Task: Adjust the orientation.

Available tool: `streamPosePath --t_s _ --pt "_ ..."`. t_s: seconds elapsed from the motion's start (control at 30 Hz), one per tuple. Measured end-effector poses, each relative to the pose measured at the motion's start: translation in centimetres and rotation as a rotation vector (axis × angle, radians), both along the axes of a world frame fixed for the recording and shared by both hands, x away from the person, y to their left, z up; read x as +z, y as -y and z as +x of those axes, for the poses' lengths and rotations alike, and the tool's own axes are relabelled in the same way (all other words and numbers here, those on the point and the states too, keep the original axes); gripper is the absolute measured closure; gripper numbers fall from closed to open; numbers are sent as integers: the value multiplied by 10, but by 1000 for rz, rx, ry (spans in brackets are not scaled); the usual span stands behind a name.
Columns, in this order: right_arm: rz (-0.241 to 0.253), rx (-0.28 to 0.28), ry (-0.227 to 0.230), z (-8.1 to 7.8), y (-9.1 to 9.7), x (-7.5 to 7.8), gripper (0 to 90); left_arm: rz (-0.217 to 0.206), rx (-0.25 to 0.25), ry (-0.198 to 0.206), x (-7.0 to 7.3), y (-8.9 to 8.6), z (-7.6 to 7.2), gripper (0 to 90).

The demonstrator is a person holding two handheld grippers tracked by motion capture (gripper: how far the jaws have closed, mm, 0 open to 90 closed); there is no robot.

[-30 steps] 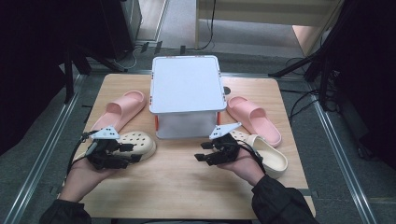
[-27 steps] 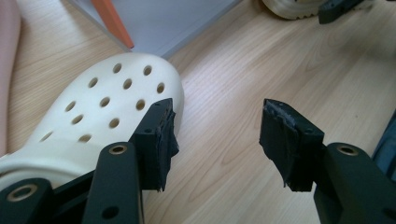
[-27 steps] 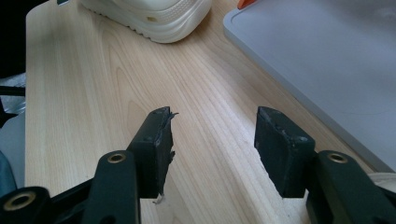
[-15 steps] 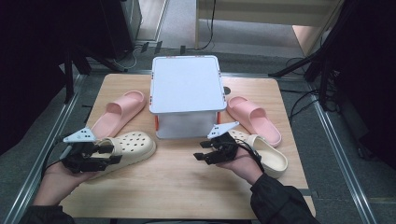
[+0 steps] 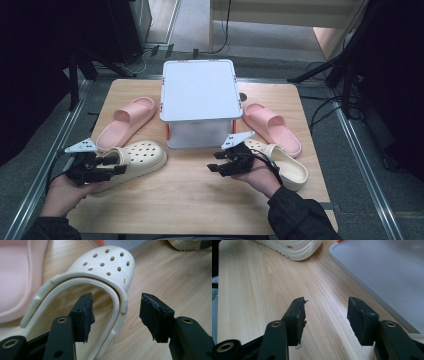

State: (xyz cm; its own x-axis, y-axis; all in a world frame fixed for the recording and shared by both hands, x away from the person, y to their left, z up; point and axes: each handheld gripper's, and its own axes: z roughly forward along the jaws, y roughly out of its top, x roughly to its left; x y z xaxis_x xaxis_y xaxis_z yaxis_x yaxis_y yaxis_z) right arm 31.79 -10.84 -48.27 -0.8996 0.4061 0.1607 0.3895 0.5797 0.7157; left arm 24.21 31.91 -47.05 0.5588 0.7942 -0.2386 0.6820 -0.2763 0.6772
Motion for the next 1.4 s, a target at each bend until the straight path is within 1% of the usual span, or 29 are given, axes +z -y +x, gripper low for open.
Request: streamPosePath --t_s 0.07,0.1,0.2,0.27,0.3,0.33,0.37,0.4,0.43,0.5,0.67,0.77,0.83,0.9,1.0,1.07,1.13,1.2,1.23,1.33,1.4 --pt "-2 1 -2 0 -1 0 497 29 -12 0 -4 6 3 447" --pt "-4 6 0 -1 -2 -1 498 36 -15 2 -5 8 4 452" --pt "-7 10 -4 -1 -3 -2 499 26 -23 3 -10 12 8 474" --pt "-6 13 -1 -2 -4 -2 509 6 -31 -5 -13 13 11 544" --pt "1 18 -4 -2 -5 -1 518 -4 -38 -22 -13 14 13 638" --pt "1 18 -4 -2 -5 -1 518 -1 -36 -19 -14 15 14 638" --pt "8 21 -4 -2 -5 -1 521 13 -40 -15 -15 16 15 657" --pt "13 18 -10 -3 -5 0 527 23 -45 -19 -16 17 16 695" --pt "22 23 -7 -3 -5 0 529 24 -46 -17 -17 17 16 720" --pt "26 24 -3 -3 -5 1 534 13 -50 -23 -17 15 17 740" --pt "22 21 -4 -3 -4 1 533 3 -65 -25 -17 13 18 755" --pt "22 15 -1 -3 -3 1 535 3 -62 -39 -15 13 19 759" --pt "23 11 0 -3 -3 2 536 -2 -50 -43 -11 14 19 760" --pt "23 1 2 -4 -1 2 535 -17 -41 -39 -6 16 19 759" --pt "25 -2 9 -4 1 2 539 -32 -52 -4 4 21 17 759" --pt "24 -11 12 -6 3 2 542 -34 -57 14 11 27 18 759" --pt "27 -13 19 -8 5 3 551 -40 -69 21 15 33 19 759" --pt "24 -15 27 -10 7 3 557 -52 -90 20 19 41 21 758" --pt "28 -17 36 -12 10 3 558 -49 -103 17 20 46 22 758" --pt "25 -27 36 -14 12 3 558 -40 -138 3 22 62 26 757" --pt "27 -36 40 -17 15 3 554 -46 -149 -9 22 71 28 757"
